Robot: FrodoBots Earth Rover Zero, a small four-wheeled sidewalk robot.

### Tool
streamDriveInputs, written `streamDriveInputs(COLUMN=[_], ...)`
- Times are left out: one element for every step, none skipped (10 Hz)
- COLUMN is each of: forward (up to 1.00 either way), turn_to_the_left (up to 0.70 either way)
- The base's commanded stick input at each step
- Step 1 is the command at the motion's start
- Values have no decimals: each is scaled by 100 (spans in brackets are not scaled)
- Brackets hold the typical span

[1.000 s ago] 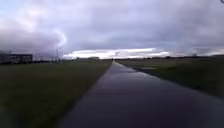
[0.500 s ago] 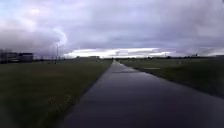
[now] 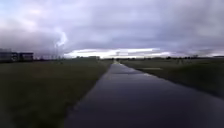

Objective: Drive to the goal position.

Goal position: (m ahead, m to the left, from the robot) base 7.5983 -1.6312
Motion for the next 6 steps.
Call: streamDriveInputs(forward=[70, 70, 70, 70, 70, 70], turn_to_the_left=[0, 0, 0, 0, 0, 0])
